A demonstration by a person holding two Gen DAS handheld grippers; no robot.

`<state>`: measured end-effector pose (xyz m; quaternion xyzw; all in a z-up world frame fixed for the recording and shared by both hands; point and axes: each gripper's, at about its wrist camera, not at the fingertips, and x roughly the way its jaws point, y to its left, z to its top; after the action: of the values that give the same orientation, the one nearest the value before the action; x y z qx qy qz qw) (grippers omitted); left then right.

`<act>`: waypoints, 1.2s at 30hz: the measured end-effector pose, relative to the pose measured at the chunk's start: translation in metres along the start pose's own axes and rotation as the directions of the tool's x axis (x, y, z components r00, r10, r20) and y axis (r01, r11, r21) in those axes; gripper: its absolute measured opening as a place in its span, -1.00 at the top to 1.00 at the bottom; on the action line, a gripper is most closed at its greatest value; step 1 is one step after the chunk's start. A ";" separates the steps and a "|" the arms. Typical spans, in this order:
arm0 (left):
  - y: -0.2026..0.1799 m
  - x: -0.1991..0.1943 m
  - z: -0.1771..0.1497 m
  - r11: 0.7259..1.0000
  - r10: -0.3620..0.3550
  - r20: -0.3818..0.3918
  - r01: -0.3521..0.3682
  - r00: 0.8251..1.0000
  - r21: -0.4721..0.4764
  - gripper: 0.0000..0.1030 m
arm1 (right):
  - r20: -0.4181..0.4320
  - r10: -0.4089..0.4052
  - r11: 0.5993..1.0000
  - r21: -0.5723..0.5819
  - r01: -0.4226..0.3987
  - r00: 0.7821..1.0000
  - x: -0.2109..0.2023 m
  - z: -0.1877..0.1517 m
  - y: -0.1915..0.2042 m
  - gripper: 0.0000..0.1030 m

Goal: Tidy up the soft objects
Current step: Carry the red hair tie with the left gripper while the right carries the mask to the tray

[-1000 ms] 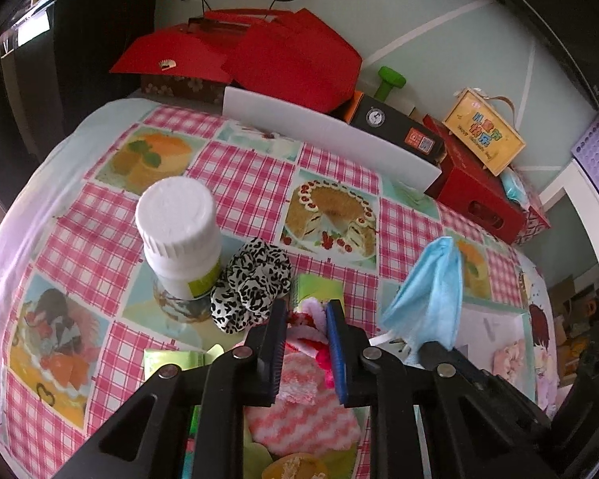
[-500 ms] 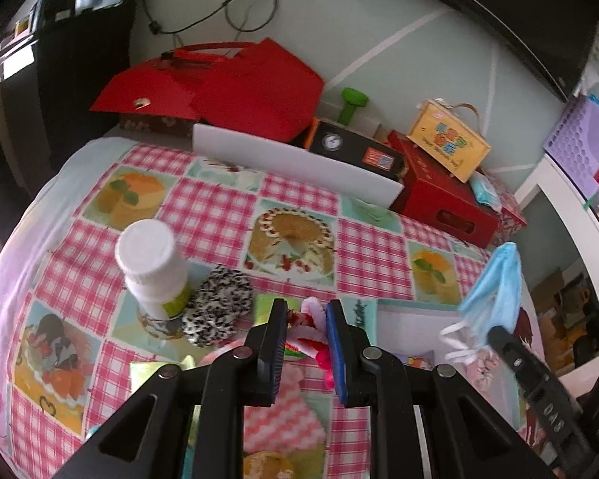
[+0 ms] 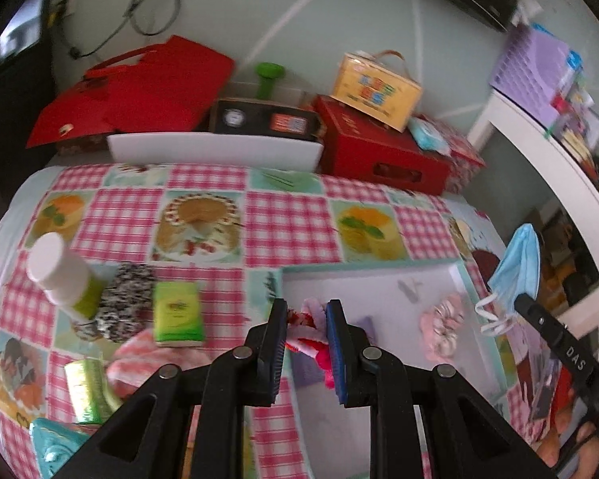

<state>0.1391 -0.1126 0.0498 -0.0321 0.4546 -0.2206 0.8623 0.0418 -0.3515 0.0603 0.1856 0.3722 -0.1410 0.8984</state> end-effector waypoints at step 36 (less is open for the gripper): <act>-0.067 0.092 -0.057 0.991 0.049 -0.266 -0.014 0.963 0.134 0.56 | -0.362 -0.122 0.992 -0.011 0.127 0.924 0.062 -0.070 -0.037 0.82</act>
<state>0.1148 -0.2020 -0.0376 0.0620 0.5524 -0.2385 0.7964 0.0265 -0.3607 -0.0391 0.1901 0.5413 -0.1634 0.8026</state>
